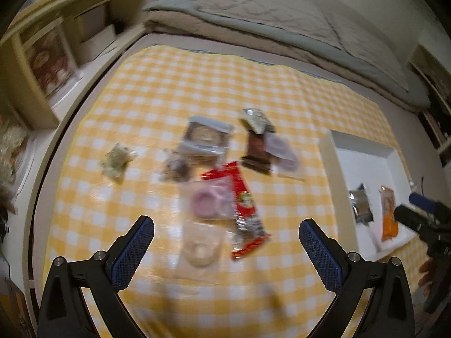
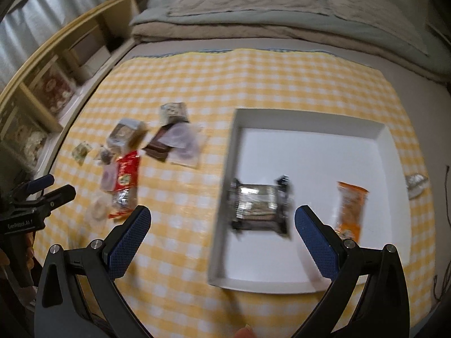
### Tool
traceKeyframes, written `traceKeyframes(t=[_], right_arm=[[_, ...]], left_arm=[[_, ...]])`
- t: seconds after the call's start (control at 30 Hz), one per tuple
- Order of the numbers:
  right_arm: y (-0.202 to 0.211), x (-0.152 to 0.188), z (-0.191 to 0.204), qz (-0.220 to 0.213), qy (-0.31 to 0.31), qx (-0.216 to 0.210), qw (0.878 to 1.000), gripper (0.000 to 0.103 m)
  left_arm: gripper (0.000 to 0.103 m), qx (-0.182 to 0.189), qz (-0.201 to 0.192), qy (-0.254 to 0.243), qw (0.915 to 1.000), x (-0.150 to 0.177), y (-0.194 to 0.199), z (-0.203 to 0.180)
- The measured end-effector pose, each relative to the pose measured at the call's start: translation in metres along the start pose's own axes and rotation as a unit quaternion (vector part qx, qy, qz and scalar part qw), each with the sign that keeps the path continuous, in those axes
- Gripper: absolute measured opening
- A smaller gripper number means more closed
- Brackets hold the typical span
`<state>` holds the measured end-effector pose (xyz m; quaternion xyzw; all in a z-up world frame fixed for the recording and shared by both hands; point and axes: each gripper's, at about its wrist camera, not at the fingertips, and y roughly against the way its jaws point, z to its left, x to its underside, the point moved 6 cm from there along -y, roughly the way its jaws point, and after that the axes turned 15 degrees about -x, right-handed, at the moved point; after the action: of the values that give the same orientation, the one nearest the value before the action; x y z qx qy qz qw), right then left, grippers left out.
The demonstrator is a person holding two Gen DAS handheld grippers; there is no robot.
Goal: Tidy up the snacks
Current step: 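Move both tools back over the snack pile, then grasp the pink ring cookie packet with the left tool while the right tool grasps the red bar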
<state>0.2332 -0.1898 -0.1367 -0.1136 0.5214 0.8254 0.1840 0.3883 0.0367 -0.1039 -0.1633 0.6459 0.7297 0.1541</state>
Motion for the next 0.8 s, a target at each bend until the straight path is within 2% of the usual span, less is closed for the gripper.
traceKeyframes(t=[0.1, 0.2, 0.27, 0.37, 0.43, 0.6, 0.8], right_arm=[[-0.018, -0.002, 0.018, 0.014, 0.006, -0.02, 1.0, 0.103], [-0.044, 0.0, 0.033, 0.048, 0.002, -0.041, 0.998, 0.103], [-0.059, 0.001, 0.045, 0.059, 0.004, -0.062, 0.996, 0.102], [-0.083, 0.002, 0.069, 0.079, 0.016, -0.092, 0.993, 0.094], [-0.099, 0.003, 0.083, 0.091, 0.024, -0.108, 0.99, 0.094], [-0.136, 0.006, 0.108, 0.109, 0.056, -0.116, 0.986, 0.088], [-0.175, 0.011, 0.115, 0.127, 0.05, -0.121, 0.983, 0.082]], left_arm=[[0.103, 0.0, 0.013, 0.028, 0.9995, -0.004, -0.008, 0.019], [0.103, 0.006, 0.025, 0.048, 0.9985, -0.01, -0.017, 0.032], [0.101, 0.009, 0.032, 0.052, 0.9981, -0.014, -0.023, 0.037], [0.1, 0.014, 0.049, 0.045, 0.9977, -0.016, -0.038, 0.038], [0.1, 0.015, 0.059, 0.043, 0.9972, -0.019, -0.048, 0.034], [0.1, 0.019, 0.083, 0.035, 0.9958, -0.025, -0.078, 0.017], [0.1, 0.011, 0.109, 0.015, 0.9939, -0.031, -0.116, 0.002]])
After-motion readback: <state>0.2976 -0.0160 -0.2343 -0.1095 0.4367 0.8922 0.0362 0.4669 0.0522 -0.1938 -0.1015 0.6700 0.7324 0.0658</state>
